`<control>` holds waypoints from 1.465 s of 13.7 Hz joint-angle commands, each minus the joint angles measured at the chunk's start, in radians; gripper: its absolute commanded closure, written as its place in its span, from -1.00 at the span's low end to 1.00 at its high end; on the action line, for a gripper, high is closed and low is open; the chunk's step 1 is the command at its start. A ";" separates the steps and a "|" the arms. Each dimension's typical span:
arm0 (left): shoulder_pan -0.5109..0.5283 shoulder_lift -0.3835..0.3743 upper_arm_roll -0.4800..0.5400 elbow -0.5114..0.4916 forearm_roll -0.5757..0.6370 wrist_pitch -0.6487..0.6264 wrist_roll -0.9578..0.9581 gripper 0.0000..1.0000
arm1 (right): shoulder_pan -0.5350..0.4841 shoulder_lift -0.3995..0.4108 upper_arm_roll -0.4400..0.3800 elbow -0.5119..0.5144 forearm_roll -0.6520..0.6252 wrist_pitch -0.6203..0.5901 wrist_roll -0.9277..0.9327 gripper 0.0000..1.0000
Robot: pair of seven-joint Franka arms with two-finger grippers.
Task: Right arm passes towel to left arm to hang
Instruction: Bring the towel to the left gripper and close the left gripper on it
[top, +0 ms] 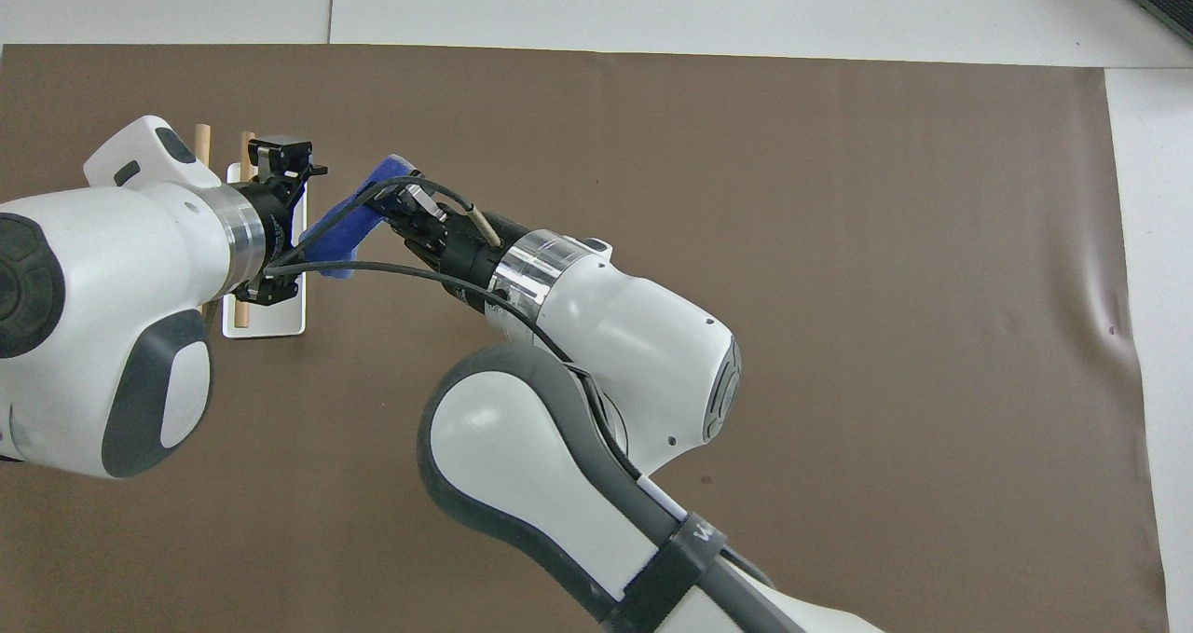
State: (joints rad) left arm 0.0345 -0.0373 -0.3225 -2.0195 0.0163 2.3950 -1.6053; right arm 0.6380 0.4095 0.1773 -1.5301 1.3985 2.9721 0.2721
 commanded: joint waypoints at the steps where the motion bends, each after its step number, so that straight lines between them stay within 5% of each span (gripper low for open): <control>1: -0.007 -0.001 0.005 -0.005 -0.047 0.030 -0.004 -0.45 | -0.006 0.028 0.027 0.051 0.031 0.022 0.004 1.00; 6: -0.005 0.010 0.006 0.001 -0.049 0.070 0.010 0.23 | -0.006 0.029 0.027 0.064 0.077 0.022 0.009 1.00; 9: -0.002 0.019 0.008 0.019 -0.049 0.087 0.036 0.41 | -0.006 0.029 0.027 0.064 0.077 0.022 0.009 1.00; 14: 0.001 0.020 0.008 0.022 -0.049 0.092 0.128 0.98 | -0.008 0.029 0.027 0.064 0.079 0.022 0.009 1.00; 20: 0.005 0.028 0.010 0.030 -0.049 0.092 0.192 1.00 | -0.009 0.029 0.027 0.062 0.080 0.022 0.010 1.00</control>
State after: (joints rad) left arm 0.0352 -0.0260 -0.3160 -2.0083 -0.0132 2.4784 -1.4493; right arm 0.6377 0.4186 0.1880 -1.4987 1.4539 2.9721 0.2748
